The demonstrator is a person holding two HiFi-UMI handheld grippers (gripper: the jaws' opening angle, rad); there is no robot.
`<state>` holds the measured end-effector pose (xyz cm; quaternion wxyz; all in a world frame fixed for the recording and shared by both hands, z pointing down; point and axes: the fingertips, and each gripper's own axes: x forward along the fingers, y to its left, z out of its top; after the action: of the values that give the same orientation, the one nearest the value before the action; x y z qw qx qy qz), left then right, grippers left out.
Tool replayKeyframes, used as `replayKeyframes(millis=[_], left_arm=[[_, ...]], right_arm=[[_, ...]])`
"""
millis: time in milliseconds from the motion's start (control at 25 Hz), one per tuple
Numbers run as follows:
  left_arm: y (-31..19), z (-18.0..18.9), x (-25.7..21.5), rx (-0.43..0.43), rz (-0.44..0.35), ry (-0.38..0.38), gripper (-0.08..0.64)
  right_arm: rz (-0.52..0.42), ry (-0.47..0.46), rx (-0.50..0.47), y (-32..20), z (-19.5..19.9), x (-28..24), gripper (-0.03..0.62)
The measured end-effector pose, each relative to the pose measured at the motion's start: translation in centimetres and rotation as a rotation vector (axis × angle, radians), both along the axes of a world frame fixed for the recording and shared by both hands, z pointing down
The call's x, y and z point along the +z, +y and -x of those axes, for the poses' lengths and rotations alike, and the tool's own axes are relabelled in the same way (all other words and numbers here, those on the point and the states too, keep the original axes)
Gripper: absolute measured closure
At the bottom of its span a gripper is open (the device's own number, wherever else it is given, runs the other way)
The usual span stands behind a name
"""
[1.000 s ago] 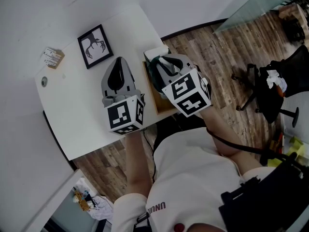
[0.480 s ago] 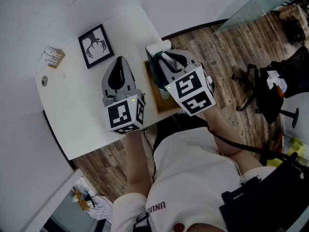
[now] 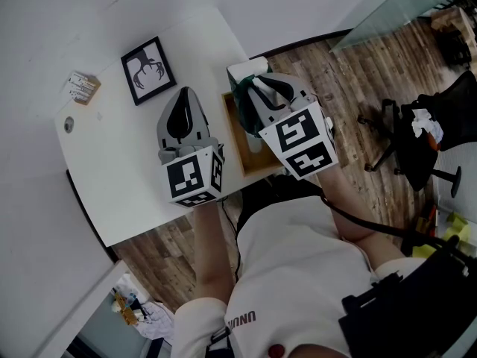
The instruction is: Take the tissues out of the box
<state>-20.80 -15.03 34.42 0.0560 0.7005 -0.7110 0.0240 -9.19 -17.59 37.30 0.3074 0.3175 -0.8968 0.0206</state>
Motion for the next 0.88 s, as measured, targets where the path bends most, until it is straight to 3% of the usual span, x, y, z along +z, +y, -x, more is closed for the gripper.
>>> replayKeyframes(millis=[880], left_arm=[[-0.12, -0.19, -0.11, 0.003, 0.001, 0.003, 0.548]], right_arm=[[-0.011, -0.001, 0.011, -0.28, -0.66, -0.55, 0.509]])
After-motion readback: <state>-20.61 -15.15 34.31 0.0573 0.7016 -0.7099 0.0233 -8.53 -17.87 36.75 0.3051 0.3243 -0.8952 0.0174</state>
